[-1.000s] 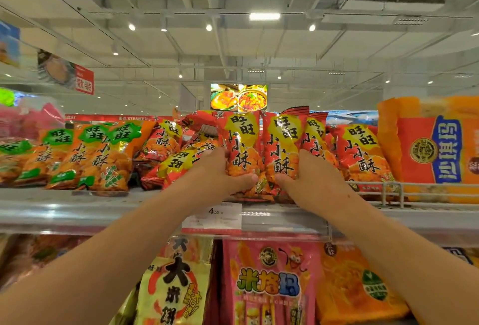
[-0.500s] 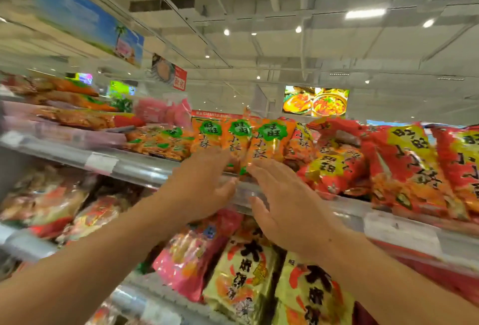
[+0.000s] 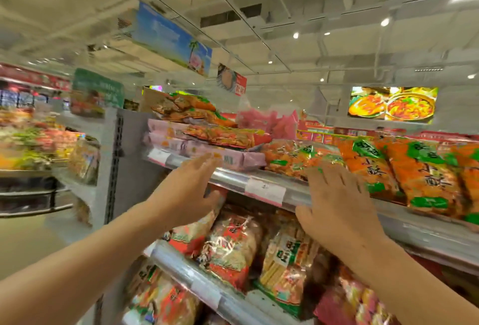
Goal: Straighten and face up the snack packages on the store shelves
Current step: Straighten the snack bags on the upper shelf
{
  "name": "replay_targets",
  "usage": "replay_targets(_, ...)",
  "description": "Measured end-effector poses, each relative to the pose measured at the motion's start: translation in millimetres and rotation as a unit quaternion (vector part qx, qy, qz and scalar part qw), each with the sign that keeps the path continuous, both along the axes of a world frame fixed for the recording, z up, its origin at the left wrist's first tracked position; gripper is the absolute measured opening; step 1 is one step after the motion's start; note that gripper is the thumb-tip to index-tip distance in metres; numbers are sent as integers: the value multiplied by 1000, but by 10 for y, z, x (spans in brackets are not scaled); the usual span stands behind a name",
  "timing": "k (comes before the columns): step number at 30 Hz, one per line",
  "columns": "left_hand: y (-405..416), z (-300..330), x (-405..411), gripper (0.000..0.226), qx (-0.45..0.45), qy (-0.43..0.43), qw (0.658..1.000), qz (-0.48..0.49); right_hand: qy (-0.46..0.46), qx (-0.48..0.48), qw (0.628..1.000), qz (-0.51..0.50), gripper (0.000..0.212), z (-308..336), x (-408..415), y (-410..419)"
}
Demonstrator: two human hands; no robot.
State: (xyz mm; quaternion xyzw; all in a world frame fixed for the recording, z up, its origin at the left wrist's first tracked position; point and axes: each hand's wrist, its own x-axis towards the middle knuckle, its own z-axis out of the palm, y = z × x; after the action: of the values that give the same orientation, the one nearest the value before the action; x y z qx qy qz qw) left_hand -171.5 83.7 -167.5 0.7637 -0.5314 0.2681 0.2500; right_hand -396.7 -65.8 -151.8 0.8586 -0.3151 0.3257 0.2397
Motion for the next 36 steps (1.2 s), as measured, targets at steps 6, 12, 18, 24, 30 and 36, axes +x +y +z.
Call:
replay_targets(6,-350,173,741,79,-4,3,1000,28,-17,37,989,142,49,376,919,16)
replay_targets(12,-608,516,1293,75,-13,-21,999,31,-26,142,978,148,72,733,1817,-263)
replay_targets(18,-674,804,1585,81,22,26,999,0,-30,280,951,128,85,979,2295,-474)
replay_targets(24,-745,982,1535,63,51,36,998,21,-58,327,941,60,70,989,2334,-402)
replay_targets(30,-822,1106,1482,98,131,-43,990,23,-162,247,950,102,67,884,2203,-279)
replay_targets(36,-827,1161,1425,64,98,25,993,-62,-201,197,952,121,106,735,1881,-135)
